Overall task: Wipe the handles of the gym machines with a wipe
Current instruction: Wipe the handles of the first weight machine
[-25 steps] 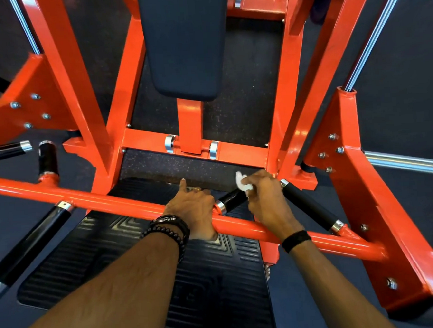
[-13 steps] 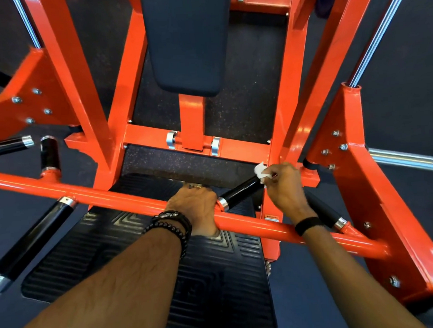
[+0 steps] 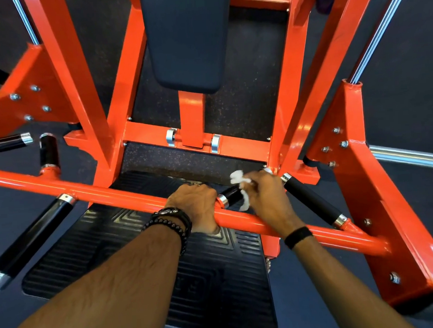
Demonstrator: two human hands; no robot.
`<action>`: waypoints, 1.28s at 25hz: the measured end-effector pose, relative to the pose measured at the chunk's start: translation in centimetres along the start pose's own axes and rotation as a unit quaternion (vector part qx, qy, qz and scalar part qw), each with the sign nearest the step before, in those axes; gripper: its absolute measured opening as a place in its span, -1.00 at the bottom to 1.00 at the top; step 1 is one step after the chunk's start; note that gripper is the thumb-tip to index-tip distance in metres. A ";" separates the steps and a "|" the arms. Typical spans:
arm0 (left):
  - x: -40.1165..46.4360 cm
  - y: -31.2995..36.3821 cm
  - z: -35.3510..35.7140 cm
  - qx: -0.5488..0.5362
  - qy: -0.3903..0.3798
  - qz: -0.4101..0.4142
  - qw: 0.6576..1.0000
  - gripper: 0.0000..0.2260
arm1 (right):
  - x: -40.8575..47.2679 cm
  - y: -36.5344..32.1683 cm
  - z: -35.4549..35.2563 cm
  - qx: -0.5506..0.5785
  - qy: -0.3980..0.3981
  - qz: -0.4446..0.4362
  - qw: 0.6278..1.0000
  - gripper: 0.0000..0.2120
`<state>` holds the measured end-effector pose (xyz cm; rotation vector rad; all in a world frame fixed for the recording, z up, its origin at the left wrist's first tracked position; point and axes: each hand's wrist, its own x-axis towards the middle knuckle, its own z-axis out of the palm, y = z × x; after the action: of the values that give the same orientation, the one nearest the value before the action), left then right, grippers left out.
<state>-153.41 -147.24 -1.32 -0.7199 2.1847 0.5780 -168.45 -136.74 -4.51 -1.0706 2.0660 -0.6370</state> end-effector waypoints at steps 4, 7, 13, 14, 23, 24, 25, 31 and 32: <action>0.1 0.0 0.1 0.004 0.000 0.007 1.000 -0.48 | -2.0 -2.0 0.4 0.000 -0.054 -0.088 0.995 -0.82; 0.3 -0.1 0.3 -0.005 0.005 0.003 1.000 -0.47 | 1.9 1.9 -1.8 -0.045 0.035 0.006 0.998 -0.76; 0.3 -0.2 0.4 0.003 0.007 0.006 1.000 -0.47 | -1.0 -1.8 0.5 0.009 -0.033 -0.036 0.999 -0.83; 0.3 -0.2 0.5 0.004 0.006 0.008 1.000 -0.46 | -1.6 -2.3 0.6 0.012 -0.057 -0.061 0.996 -0.85; 0.4 -0.2 0.6 0.013 0.015 0.005 1.000 -0.47 | -0.4 -0.9 0.4 -0.015 -0.016 -0.004 1.000 -0.87; 0.4 -0.2 0.7 0.017 0.014 0.007 1.000 -0.46 | -1.8 -2.2 1.1 -0.011 -0.047 -0.050 0.998 -0.88; 0.4 -0.2 0.7 0.021 0.011 0.009 1.000 -0.46 | -2.5 -2.7 1.1 -0.013 -0.069 -0.081 0.994 -0.89; 0.4 -0.3 0.6 0.010 0.002 0.005 1.000 -0.47 | 2.3 2.1 -2.4 -0.093 0.024 0.067 0.993 -0.82; 0.4 -0.3 0.6 0.010 0.003 0.006 1.000 -0.48 | 1.6 1.5 -1.3 -0.119 0.023 0.061 0.991 -0.84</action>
<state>-153.12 -147.27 -2.07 -0.6999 2.1993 0.5610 -170.87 -137.16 -5.34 -1.0591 2.2693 -0.3641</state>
